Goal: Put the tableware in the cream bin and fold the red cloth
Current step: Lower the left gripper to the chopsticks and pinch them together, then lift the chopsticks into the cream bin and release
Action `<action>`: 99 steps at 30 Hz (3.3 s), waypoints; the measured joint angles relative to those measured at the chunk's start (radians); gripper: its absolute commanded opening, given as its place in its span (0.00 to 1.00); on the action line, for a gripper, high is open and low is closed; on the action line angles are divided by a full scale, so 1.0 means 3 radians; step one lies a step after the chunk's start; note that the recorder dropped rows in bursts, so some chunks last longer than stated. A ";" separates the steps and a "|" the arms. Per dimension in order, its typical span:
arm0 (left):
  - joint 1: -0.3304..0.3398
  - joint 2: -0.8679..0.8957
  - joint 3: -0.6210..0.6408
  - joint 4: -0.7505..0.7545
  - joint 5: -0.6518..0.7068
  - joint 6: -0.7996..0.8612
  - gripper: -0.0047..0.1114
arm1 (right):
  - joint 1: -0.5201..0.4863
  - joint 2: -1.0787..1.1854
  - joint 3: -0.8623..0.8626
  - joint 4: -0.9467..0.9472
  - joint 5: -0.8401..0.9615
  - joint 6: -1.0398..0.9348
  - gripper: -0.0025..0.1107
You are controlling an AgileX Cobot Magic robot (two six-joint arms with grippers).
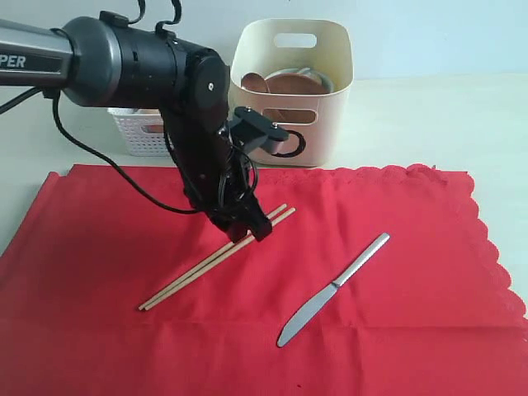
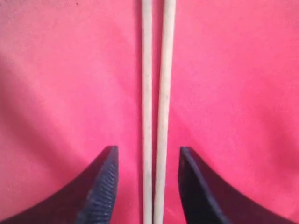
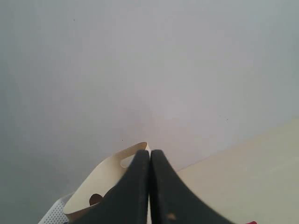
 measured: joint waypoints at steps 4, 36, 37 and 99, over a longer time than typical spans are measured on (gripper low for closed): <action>-0.0067 0.0058 0.0000 0.0000 0.0006 0.0000 0.40 | 0.0000 0.0000 0.0000 0.0000 0.0000 0.0000 0.02; -0.0153 0.0075 0.0016 0.0422 0.0010 -0.0326 0.04 | 0.0000 0.0000 0.0000 0.0000 0.0000 0.0000 0.02; -0.0153 -0.0012 0.0016 0.0427 0.0010 -0.0326 0.04 | 0.0000 0.0000 0.0000 0.0000 0.0000 0.0000 0.02; 0.0166 -0.0338 -0.0565 0.0294 -0.3041 -0.1068 0.04 | 0.0000 0.0000 0.0000 0.0000 0.0000 0.0000 0.02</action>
